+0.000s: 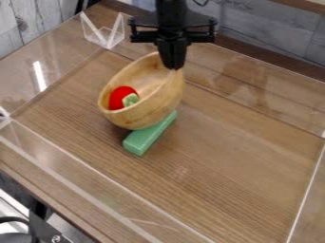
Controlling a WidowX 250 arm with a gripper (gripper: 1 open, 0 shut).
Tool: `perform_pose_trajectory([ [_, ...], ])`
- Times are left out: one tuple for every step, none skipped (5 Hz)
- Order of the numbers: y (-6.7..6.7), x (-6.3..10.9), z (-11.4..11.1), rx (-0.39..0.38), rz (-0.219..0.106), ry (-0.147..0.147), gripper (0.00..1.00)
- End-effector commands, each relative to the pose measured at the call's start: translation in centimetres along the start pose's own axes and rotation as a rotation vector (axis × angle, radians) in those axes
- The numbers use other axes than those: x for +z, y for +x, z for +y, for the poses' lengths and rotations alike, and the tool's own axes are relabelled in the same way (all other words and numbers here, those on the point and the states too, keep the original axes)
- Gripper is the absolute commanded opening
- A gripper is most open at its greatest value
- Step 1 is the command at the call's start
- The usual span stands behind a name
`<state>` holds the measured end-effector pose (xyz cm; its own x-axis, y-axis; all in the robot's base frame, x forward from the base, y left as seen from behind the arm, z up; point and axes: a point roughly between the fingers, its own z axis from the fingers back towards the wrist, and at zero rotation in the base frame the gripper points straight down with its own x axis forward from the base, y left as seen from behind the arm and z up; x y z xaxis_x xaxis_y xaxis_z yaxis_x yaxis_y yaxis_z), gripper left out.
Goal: Move the red fruit to the right
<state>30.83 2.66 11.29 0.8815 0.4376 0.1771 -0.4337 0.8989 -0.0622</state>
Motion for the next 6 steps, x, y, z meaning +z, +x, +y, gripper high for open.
perform_pose_trajectory([
  [0.5, 2.2, -0.3, 0.021, -0.08, -0.014, 0.0],
  [-0.5, 1.9, -0.9, 0.032, -0.084, -0.008, 0.0],
  [-1.6, 1.6, -1.6, 0.043, -0.087, 0.0, 0.0],
  [-2.2, 2.3, -2.0, 0.073, -0.09, 0.012, 0.0],
  [-2.7, 3.1, -2.4, 0.115, -0.097, 0.025, 0.0],
  [-3.6, 3.3, -2.4, 0.13, -0.096, 0.033, 0.0],
])
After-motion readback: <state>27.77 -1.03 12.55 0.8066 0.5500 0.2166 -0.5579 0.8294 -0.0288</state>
